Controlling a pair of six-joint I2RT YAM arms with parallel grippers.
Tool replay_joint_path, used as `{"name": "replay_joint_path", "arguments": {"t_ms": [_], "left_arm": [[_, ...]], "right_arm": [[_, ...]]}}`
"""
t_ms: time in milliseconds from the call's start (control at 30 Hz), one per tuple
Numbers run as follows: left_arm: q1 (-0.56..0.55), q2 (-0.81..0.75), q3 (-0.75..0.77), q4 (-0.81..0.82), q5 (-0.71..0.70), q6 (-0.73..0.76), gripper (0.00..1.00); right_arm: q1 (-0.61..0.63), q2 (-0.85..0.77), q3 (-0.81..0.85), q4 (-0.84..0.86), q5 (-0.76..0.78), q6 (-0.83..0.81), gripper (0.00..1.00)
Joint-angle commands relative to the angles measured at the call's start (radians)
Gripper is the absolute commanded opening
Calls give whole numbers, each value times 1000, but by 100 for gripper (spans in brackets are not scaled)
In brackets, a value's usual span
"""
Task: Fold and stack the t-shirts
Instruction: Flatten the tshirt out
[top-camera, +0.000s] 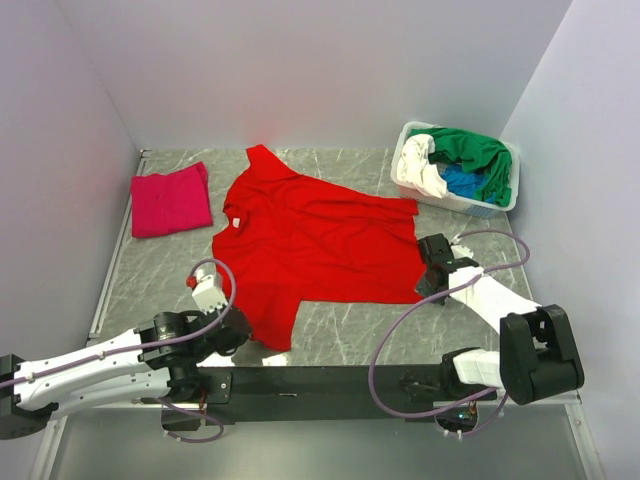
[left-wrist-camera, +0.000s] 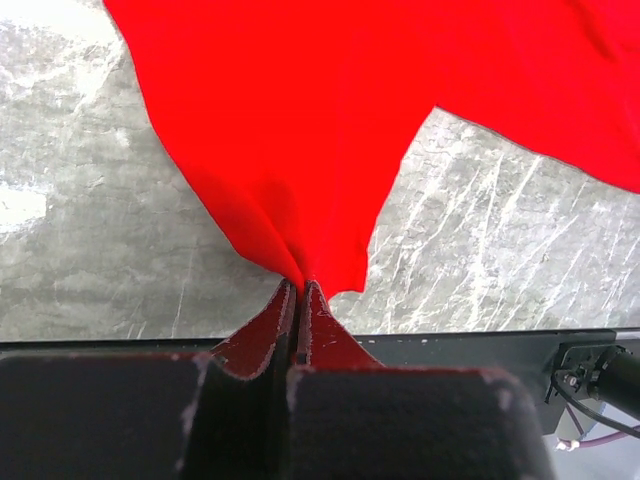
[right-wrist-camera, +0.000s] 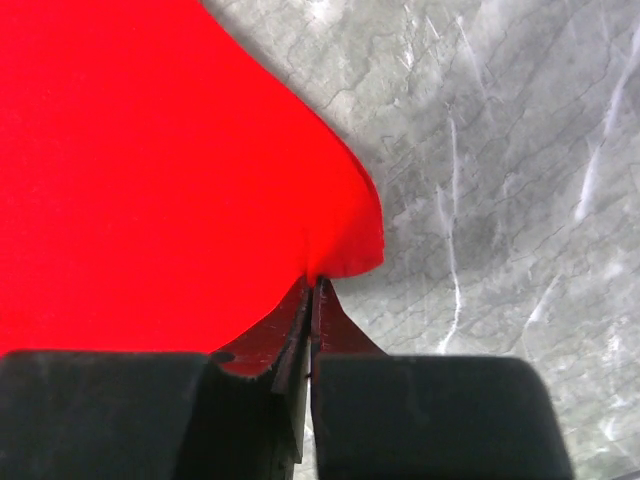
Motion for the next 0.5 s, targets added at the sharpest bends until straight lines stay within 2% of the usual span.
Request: {"name": "replay_joint_path", "arguments": {"t_ms": [0, 133, 267, 367, 467], "left_arm": [[-6, -18, 8, 29, -8, 35, 1], [-5, -22, 37, 17, -2, 47, 1], [-5, -22, 66, 12, 13, 82, 1], [-5, -5, 100, -14, 36, 92, 1], [-5, -1, 130, -55, 61, 98, 1]], "right_arm": [[4, -19, 0, -39, 12, 13, 0], [79, -47, 44, -131, 55, 33, 0], [236, -67, 83, -244, 83, 108, 0], [310, -94, 101, -341, 96, 158, 0], [340, -128, 103, -416, 110, 186, 0]]}}
